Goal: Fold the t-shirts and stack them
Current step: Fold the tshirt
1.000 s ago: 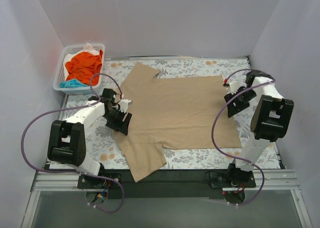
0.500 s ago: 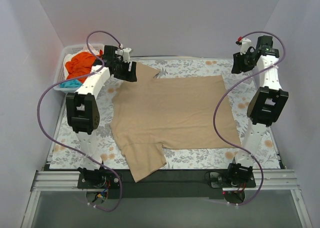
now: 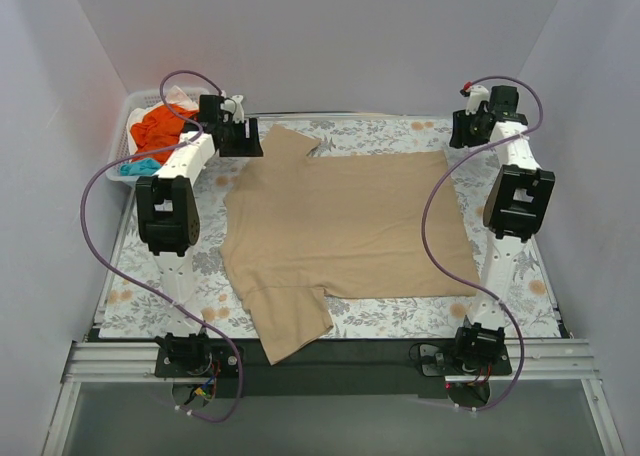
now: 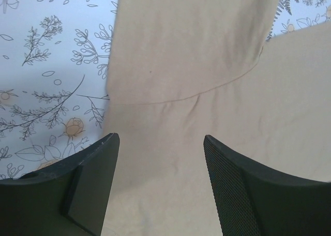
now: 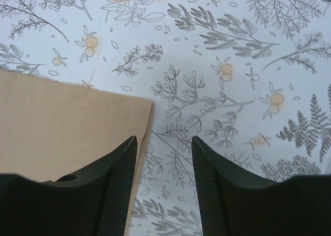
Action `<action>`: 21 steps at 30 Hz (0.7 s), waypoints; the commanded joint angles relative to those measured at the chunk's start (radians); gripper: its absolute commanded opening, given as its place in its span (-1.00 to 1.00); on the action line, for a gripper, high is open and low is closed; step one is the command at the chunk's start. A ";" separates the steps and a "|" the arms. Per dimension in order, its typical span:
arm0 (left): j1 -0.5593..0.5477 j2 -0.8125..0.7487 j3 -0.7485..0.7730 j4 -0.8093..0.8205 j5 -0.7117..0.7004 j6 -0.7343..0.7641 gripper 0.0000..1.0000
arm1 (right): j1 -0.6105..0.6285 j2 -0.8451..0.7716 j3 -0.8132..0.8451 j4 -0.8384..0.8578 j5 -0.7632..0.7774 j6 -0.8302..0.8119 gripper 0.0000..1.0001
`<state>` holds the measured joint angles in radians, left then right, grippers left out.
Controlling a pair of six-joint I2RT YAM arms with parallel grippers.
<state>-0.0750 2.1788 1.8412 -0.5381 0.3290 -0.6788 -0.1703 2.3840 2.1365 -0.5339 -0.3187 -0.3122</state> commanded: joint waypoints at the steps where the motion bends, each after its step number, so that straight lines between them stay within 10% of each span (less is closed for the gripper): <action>1: 0.014 -0.024 0.010 0.035 0.004 -0.018 0.23 | 0.057 0.050 0.043 0.091 0.050 0.012 -0.10; 21: 0.017 0.062 0.058 0.040 0.002 -0.019 0.25 | 0.114 0.124 0.040 0.124 0.178 -0.034 -0.09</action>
<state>-0.0608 2.2208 1.8439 -0.5064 0.3347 -0.6899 -0.0612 2.5076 2.1582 -0.4355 -0.1661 -0.3252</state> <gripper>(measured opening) 0.624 0.457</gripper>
